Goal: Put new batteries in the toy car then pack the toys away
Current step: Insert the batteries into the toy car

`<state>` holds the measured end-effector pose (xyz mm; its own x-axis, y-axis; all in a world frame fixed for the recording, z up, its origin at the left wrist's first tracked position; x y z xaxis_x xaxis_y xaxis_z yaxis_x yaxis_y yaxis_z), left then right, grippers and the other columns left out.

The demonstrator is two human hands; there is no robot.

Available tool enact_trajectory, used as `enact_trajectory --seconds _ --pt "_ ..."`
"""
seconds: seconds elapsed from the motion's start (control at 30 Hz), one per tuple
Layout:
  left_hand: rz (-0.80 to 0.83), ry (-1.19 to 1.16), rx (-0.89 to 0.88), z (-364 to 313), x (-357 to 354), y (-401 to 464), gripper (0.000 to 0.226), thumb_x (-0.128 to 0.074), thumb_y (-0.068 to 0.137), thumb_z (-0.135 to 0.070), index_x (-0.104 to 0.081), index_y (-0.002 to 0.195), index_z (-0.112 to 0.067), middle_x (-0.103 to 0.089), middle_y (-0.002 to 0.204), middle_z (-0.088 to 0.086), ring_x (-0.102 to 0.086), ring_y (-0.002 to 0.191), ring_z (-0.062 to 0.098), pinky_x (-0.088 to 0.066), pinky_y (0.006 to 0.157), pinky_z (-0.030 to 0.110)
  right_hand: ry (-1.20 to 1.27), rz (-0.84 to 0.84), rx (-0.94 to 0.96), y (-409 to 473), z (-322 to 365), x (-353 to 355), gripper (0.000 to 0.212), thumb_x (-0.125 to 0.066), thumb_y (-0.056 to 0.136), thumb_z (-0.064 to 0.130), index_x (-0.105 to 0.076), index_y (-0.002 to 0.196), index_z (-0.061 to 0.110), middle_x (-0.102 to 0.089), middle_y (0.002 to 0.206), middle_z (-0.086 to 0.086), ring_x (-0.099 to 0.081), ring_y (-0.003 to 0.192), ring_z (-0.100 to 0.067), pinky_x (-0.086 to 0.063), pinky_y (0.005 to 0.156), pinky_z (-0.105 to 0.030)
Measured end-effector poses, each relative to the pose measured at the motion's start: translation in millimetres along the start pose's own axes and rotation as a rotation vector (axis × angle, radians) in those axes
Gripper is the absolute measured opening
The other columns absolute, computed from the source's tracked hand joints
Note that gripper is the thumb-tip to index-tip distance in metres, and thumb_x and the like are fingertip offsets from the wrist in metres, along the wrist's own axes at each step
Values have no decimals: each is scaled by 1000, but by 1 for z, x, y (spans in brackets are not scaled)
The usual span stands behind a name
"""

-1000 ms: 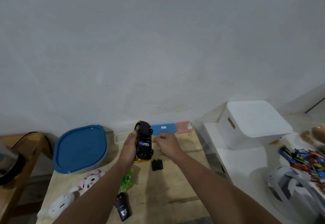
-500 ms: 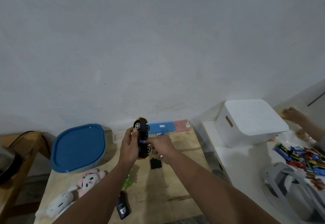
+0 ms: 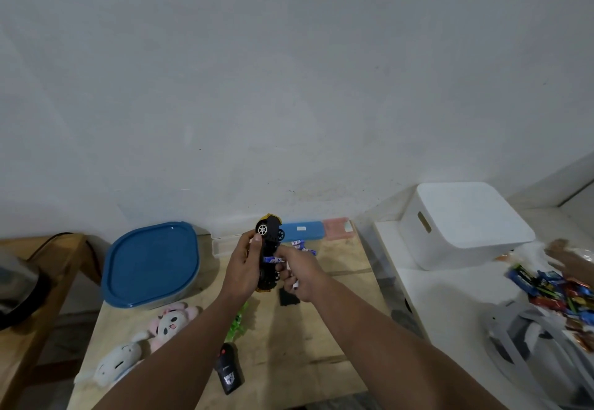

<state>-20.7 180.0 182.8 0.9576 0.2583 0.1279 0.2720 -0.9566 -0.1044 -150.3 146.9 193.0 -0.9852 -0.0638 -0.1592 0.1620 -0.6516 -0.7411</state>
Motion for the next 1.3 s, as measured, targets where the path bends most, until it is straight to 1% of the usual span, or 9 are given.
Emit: enact_trajectory --seconds 0.1,0.27,0.4,0.53,0.63,0.77,0.97,1.17,1.3 --pt "5 -23 21 -2 0 1 32 -38 110 -44 -63 120 -26 -72 103 -3 -69 91 6 -50 77 24 115 15 -9 1 -1 1 14 -70 85 27 -63 88 15 -52 61 1 -33 46 -6 -22 41 -17" --pt "-55 -145 136 -4 0 0 38 -40 107 -51 -64 116 -22 -72 98 -1 -69 91 13 -52 71 25 327 75 -5 5 5 8 15 -66 87 15 -54 78 16 -49 61 2 -34 41 -5 -24 34 -16" --pt "-58 -178 223 3 2 3 43 -54 99 -59 -59 126 -25 -70 111 -1 -69 101 16 -57 78 32 457 123 -22 13 13 25 20 -66 96 26 -57 84 14 -50 61 1 -40 42 -5 -27 34 -15" --pt "-42 -174 319 17 1 12 45 -72 93 -45 -52 127 -25 -68 114 2 -70 102 21 -59 83 38 470 127 -34 21 15 41 25 -62 99 35 -54 83 17 -49 65 1 -41 44 -5 -26 33 -16" --pt "-37 -117 395 32 -3 21 40 -69 96 -42 -51 124 -19 -67 116 8 -70 102 26 -60 86 44 411 121 -75 25 14 50 28 -58 101 36 -52 80 19 -49 62 3 -46 45 -6 -24 33 -14" --pt "-28 4 431 47 -13 35 34 -62 101 -36 -55 120 -10 -65 116 13 -66 103 31 -55 91 46 230 24 -98 34 9 63 27 -65 97 31 -55 76 17 -50 63 3 -55 52 -9 -28 33 -14" --pt "12 158 436 69 -28 58 34 -63 101 -33 -63 123 -6 -68 114 14 -65 98 32 -53 87 41 -90 -59 -108 61 5 79 19 -59 97 26 -60 82 14 -57 61 0 -55 57 -14 -32 40 -16" --pt "1 355 507 106 -36 90 42 -62 102 -31 -59 132 -2 -65 125 19 -63 110 36 -48 85 37 -156 -107 -122 105 0 96 21 -59 98 33 -61 92 12 -57 69 -5 -56 52 -13 -33 42 -18" --pt "63 438 596 129 -38 102 36 -61 102 -29 -63 121 2 -67 112 21 -62 97 36 -47 81 39 -184 -137 -122 123 -2 104 23 -60 98 33 -61 93 10 -54 62 -2 -53 48 -13 -29 41 -16"
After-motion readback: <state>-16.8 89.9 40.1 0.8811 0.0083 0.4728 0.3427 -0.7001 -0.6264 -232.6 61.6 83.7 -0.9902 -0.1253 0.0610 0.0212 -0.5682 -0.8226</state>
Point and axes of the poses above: each hand's wrist, its own y-axis towards the middle knuckle, its own x-axis out of the back of the hand, z = x × y, the point moved 1 cm from there along y, towards the middle knuckle
